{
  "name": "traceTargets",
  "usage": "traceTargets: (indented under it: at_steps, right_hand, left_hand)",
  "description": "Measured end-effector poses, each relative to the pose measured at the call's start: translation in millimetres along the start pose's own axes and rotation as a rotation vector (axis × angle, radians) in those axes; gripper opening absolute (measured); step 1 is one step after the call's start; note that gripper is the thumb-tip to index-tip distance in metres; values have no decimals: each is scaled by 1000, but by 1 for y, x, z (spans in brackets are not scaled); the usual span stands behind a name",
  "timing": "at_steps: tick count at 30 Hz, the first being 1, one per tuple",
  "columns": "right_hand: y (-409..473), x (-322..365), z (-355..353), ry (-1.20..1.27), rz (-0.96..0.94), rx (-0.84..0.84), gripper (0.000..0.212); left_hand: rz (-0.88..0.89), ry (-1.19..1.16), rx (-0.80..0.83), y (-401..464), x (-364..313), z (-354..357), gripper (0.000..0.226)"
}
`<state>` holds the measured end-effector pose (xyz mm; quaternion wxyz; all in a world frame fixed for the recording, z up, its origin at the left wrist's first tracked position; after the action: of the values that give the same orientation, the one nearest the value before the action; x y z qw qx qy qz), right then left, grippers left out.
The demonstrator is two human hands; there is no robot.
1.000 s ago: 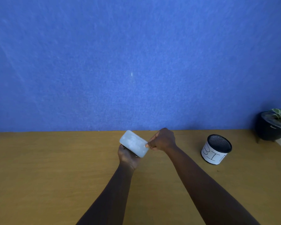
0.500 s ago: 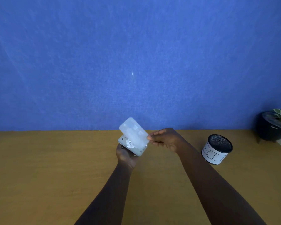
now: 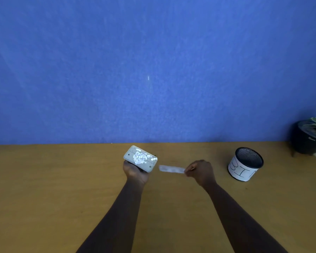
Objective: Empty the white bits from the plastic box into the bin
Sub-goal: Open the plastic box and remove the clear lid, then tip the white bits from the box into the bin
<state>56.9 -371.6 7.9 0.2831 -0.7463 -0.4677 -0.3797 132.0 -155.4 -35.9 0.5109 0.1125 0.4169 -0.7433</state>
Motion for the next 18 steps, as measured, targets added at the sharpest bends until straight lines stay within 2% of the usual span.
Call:
traceTargets:
  at_steps: [7, 15, 18]
  right_hand:
    - [-13, -17, 22, -196, -45, 63, 12]
    - [-19, -36, 30, -140, 19, 99, 12]
    - [-14, -27, 18, 0, 0, 14, 14]
  left_hand:
    - [-4, -46, 29, 0, 2, 0, 44]
    - [-6, -32, 34, 2, 4, 3, 43]
    - [-2, 2, 31, 0, 6, 6, 42]
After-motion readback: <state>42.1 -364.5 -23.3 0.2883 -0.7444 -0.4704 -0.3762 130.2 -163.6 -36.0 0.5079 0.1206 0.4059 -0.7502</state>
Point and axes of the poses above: each hand's wrist, its own y-axis towards the middle knuckle, its own z-axis out of the palm, x = y × z, the point moved 10 cm from there along y, towards the middle knuckle, and after that the axes turned 13 degrees about y, right-handed, at the moved point
